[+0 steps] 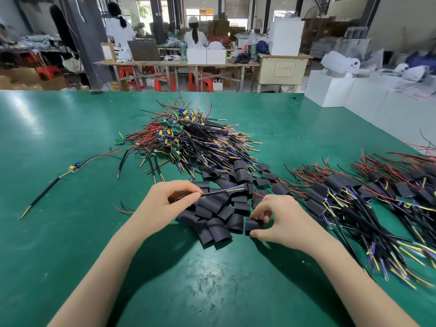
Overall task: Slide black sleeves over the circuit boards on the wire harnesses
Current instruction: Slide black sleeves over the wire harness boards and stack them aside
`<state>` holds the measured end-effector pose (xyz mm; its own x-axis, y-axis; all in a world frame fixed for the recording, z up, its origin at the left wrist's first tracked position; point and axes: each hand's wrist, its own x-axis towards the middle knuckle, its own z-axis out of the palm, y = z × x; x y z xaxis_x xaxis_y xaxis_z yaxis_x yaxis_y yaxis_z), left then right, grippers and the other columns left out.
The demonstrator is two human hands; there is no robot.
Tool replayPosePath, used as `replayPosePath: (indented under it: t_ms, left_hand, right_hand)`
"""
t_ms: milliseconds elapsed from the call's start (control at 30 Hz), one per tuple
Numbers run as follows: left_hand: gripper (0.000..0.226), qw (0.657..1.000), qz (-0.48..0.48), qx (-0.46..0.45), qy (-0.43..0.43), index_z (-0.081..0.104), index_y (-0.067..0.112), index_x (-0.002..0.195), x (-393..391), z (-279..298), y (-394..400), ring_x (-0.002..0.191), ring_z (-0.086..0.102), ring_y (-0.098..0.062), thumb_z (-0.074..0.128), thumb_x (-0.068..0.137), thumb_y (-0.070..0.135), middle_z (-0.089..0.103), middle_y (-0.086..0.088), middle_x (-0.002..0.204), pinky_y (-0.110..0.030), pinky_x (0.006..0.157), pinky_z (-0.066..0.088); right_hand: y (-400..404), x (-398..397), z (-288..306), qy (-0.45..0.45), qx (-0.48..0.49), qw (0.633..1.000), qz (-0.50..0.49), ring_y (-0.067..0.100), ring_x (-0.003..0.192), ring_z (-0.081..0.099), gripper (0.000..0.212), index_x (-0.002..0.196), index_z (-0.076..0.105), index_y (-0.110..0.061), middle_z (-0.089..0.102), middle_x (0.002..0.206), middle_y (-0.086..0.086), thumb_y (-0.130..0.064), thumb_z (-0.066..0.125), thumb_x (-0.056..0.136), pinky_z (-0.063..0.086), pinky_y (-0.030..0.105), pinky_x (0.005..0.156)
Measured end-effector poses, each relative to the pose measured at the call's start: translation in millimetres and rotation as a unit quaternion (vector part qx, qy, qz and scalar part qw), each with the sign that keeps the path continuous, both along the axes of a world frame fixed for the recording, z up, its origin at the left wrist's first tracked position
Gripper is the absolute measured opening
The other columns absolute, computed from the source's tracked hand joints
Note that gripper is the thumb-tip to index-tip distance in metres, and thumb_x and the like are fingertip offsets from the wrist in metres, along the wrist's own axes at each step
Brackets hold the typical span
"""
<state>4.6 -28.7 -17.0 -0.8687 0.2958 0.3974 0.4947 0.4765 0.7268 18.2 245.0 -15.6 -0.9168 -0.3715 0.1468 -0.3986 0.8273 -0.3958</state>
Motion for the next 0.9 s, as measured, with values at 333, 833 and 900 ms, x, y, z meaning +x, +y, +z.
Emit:
replayPosePath:
  t_ms: [333,833,900]
  left_hand:
    - [0.015,0.999,-0.028,0.022,-0.039,0.074,0.021,0.080,-2.0,-3.0,-3.5,0.053,0.041,-0.001,0.067,0.090,0.011,0.062,0.010,0.066,-0.010,0.051,0.032]
    - [0.013,0.999,-0.028,-0.017,-0.039,0.075,0.019,0.081,-0.4,-4.2,-3.6,0.052,0.045,0.000,0.069,0.088,0.009,0.063,0.017,0.064,-0.007,0.054,0.032]
    - [0.012,0.999,-0.023,-0.012,-0.040,0.075,0.017,0.082,0.8,-3.7,-1.9,0.054,0.048,0.000,0.070,0.088,0.009,0.064,0.016,0.066,-0.006,0.056,0.033]
  right_hand:
    - [2.8,-1.5,6.6,0.113,-0.159,0.981,-0.016,0.009,0.071,0.058,0.025,0.086,0.072,-0.017,0.060,0.081,-0.004,-0.013,0.084,0.065,0.052,0.030,0.066]
    - [-0.7,0.2,7.4,0.158,-0.162,0.973,0.046,0.011,0.074,0.057,0.027,0.092,0.069,-0.015,0.059,0.087,-0.006,-0.010,0.081,0.068,0.049,0.029,0.073]
    - [-1.1,0.2,6.3,0.157,-0.165,0.973,0.049,0.010,0.075,0.056,0.028,0.093,0.069,-0.015,0.059,0.088,-0.006,-0.011,0.081,0.069,0.049,0.027,0.073]
